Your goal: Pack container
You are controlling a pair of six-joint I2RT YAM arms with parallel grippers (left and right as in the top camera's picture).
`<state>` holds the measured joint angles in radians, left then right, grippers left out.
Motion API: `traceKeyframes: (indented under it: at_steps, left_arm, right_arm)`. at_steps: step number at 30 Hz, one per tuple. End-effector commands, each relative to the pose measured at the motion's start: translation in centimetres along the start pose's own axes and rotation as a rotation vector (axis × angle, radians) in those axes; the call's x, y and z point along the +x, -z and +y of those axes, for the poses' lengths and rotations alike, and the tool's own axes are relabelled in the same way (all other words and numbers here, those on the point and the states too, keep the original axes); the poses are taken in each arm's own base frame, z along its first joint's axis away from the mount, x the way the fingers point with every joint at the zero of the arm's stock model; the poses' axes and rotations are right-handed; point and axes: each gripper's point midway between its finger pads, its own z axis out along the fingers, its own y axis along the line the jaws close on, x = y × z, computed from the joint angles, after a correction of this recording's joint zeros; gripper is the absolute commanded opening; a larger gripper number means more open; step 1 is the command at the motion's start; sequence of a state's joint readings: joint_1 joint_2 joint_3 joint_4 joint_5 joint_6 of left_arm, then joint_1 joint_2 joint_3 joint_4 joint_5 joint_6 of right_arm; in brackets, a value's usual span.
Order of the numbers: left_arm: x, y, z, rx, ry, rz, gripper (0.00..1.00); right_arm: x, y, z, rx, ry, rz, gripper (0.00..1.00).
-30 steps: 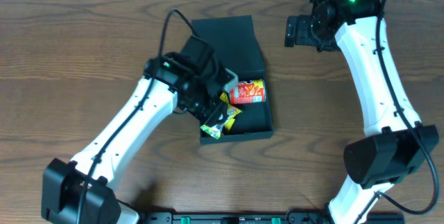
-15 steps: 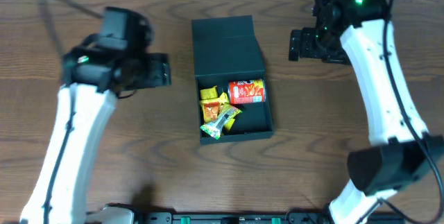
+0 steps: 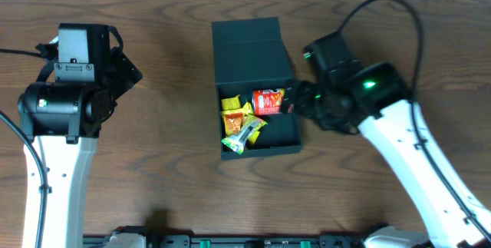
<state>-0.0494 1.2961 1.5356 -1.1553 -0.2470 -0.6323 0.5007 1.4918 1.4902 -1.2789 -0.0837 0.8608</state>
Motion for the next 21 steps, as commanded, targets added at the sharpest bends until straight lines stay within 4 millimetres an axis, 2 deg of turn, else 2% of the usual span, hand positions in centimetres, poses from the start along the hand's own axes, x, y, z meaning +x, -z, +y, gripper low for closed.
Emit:
traceKeyframes:
  at_steps: [1, 3, 5, 12, 15, 21]
  left_arm:
    - [-0.6, 0.1, 0.4, -0.025, 0.031, -0.023, 0.95]
    - [-0.6, 0.1, 0.4, -0.022, 0.044, -0.022, 0.95]
    - [-0.8, 0.1, 0.3, -0.019, 0.070, -0.030, 0.96]
    - [-2.0, 0.2, 0.7, -0.051, 0.078, -0.095, 0.95]
    - [-2.0, 0.2, 0.8, -0.057, 0.067, -0.097, 0.95]
    - [-2.5, 0.3, 1.0, -0.070, 0.072, -0.120, 0.96]
  right_arm:
    - [1.1, -0.6, 0.4, -0.001, -0.236, 0.066, 0.99]
    - [1.7, -0.9, 0.7, -0.006, -0.288, 0.109, 0.99]
    - [2.5, -1.5, 1.8, -0.038, -0.319, 0.158, 0.98]
    - [4.0, -4.3, 4.4, -0.066, -0.362, 0.188, 0.77]
    - [5.0, -5.9, 4.1, -0.028, -0.393, 0.210, 0.72]
    - [6.5, -8.7, 5.1, -0.065, -0.394, 0.225, 0.59]
